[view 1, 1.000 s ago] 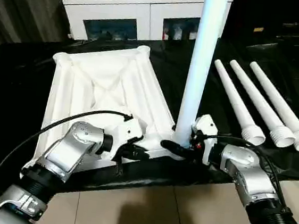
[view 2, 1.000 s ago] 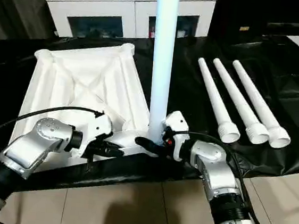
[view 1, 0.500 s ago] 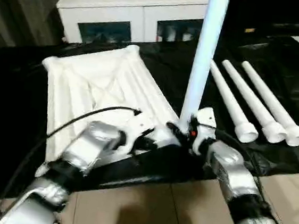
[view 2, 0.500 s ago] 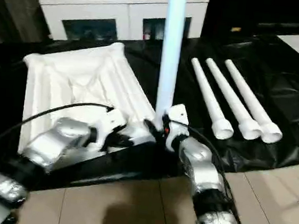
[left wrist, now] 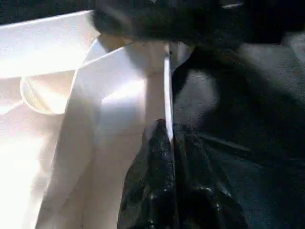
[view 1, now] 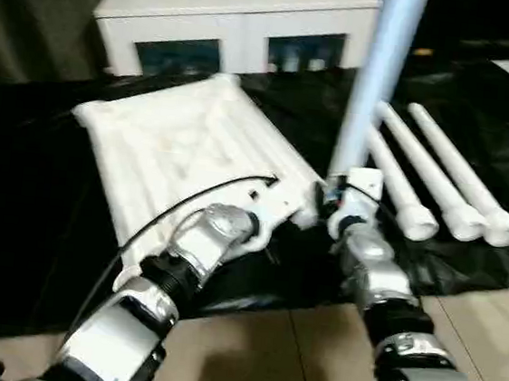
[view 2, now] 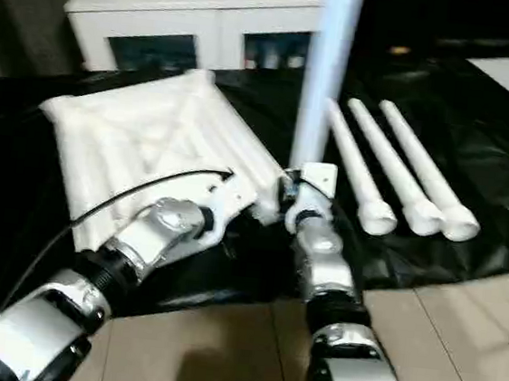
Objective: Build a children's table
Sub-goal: Rotate leg to tighten, then rotate table base
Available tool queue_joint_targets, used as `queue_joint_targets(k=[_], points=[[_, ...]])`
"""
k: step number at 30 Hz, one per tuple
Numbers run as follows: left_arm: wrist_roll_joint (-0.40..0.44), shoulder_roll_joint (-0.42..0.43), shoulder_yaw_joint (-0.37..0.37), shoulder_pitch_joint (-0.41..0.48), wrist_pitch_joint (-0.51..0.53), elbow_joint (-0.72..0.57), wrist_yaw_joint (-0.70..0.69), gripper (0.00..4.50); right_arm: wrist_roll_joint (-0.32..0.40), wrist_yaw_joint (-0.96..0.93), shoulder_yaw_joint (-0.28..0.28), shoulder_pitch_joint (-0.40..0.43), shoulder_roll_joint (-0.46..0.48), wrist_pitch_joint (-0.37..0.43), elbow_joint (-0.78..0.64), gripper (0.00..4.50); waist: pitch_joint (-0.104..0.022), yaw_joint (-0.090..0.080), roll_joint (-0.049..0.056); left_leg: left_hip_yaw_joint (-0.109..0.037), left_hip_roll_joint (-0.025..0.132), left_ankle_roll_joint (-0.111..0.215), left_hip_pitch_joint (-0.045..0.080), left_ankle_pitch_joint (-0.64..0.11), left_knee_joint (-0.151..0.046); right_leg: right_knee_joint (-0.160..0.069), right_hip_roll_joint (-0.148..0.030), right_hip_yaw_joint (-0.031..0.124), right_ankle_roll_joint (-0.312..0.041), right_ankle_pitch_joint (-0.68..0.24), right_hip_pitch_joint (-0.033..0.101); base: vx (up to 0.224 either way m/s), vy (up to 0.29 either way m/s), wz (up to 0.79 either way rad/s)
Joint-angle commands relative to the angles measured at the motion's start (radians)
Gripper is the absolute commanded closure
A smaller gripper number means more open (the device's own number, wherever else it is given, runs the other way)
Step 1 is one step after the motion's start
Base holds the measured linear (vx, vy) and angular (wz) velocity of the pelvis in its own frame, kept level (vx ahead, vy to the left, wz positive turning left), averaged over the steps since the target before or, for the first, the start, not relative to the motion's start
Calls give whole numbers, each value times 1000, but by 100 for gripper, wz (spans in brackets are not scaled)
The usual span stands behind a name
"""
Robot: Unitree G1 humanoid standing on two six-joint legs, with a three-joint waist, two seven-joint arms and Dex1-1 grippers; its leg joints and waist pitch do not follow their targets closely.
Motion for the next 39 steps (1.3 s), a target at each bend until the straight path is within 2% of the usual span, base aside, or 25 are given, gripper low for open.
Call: queue_joint_targets(k=[1,2,3,8,9,10,11,13,14,15,17,20,21,22,23,24,25,26,27,28,31,32,37,38,39], points=[[19,30,41,-31,-85,33,85,450,2,9,8,4,-6,-26,2,65,-78,0,-13,-22,38,55,17,-360,-78,-66,-31,24,-206,-214,48,0,0,0],[21,31,44,-35,-96,42,93,450,3,14,9,4,-6,-28,-4,65,-78,0,-13,-22,38,55,17,-360,-78,-66,-31,24,-206,-214,48,0,0,0],[25,34,50,-45,-123,63,110,406,7,30,11,7,-6,-33,-20,57,-79,-3,-9,-21,37,76,12,-338,-76,-63,-32,21,-217,-191,53,0,0,0],[13,51,90,-85,-189,117,148,353,8,99,21,52,-12,-37,-121,57,-86,1,-4,-22,40,120,11,-252,-67,-51,-32,19,-234,-98,58,0,0,0],[-11,57,136,-95,-250,104,201,353,1,119,41,85,-19,-17,-182,57,-87,2,-12,-21,40,134,10,-224,-65,-48,-29,18,-238,-64,60,0,0,0],[-21,58,153,-98,-270,100,218,347,-3,125,49,94,-22,-13,-196,57,-89,5,-9,-22,41,143,12,-206,-63,-44,-31,19,-242,-40,61,0,0,0],[-27,57,163,-100,-279,99,227,343,-5,128,53,98,-23,-11,-203,57,-90,5,-14,-22,41,160,9,-174,-61,-40,-31,18,-250,-15,62,0,0,0],[-45,62,189,-97,-284,75,244,318,-3,133,56,108,-24,3,-214,57,-87,8,-13,-18,42,171,12,-177,-61,-41,-32,19,-259,-40,58,0,0,0],[-56,67,205,-95,-287,60,253,318,-3,137,59,114,-25,12,-219,57,-87,8,-20,-16,42,171,13,-183,-60,-44,-33,19,-258,-58,57,0,0,0],[-89,111,259,-68,-252,-32,249,318,-11,161,75,134,-29,46,-234,57,-82,14,-27,-14,43,164,12,-205,-64,-48,-33,20,-254,-122,55,0,0,0],[-86,142,269,-50,-224,-74,243,318,-11,170,79,138,-30,66,-235,57,-80,13,-19,-15,45,151,12,-225,-67,-48,-32,21,-240,-171,52,0,0,0],[-68,189,277,-28,-191,-103,244,318,-18,179,86,140,-32,85,-233,57,-76,13,-13,-18,49,98,20,-284,-75,-52,-28,23,-217,-228,46,0,0,0],[-51,229,280,-11,-169,-119,244,318,-25,186,95,143,-36,99,-236,57,-75,12,-12,-18,48,80,20,-301,-78,-51,-27,24,-210,-234,45,0,0,0],[-5,346,298,42,-114,-159,255,318,-38,191,107,137,-38,122,-222,57,-74,10,-9,-19,48,72,20,-308,-79,-50,-25,24,-206,-234,44,0,0,0],[6,382,306,60,-97,-172,254,318,-42,193,111,133,-38,128,-218,57,-74,0,-8,-24,48,58,10,-306,-82,-43,-25,24,-196,-217,49,0,0,0],[13,413,322,76,-76,-186,264,318,-46,193,114,129,-38,129,-210,57,-76,-7,0,-24,46,42,15,-317,-83,-41,-24,23,-187,-217,47,0,0,0],[13,413,322,76,-76,-186,264,318,-46,193,114,129,-38,129,-210,57,-77,-10,3,-21,47,27,27,-332,-81,-43,-22,25,-195,-199,35,0,0,0],[21,438,338,94,-48,-213,277,318,-47,192,115,127,-37,134,-208,57,-76,-10,-1,-21,48,21,28,-336,-82,-44,-21,26,-201,-191,36,0,0,0],[38,473,348,115,-18,-236,284,318,-48,191,115,121,-36,138,-202,57,-76,-2,4,-19,50,15,31,-341,-82,-42,-23,28,-208,-179,33,0,0,0],[55,508,354,137,10,-258,282,318,-49,190,117,116,-34,140,-196,57,-75,-3,1,-17,49,15,30,-343,-82,-42,-21,29,-208,-179,33,0,0,0],[72,585,369,204,117,-315,252,318,-51,192,122,98,-29,149,-179,57,-74,4,4,-21,50,-5,31,-359,-86,-37,-26,30,-208,-182,32,0,0,0],[76,627,367,263,187,-360,210,318,-55,196,128,83,-26,147,-161,57,-72,2,-4,-19,50,-5,28,-362,-88,-38,-24,31,-207,-187,32,0,0,0],[29,646,342,366,328,-479,97,318,-62,217,133,57,-22,143,-125,57,-69,4,4,-17,48,-24,33,-390,-90,-40,-25,34,-208,-208,26,0,0,0],[11,646,328,396,370,-521,58,318,-63,226,135,50,-21,143,-116,57,-70,7,-6,-16,50,-28,34,-399,-91,-41,-27,36,-211,-214,27,0,0,0],[-8,650,306,432,418,-571,11,318,-65,237,140,41,-19,142,-103,57,-69,11,1,-18,51,-30,33,-402,-93,-39,-27,36,-210,-219,26,0,0,0]])
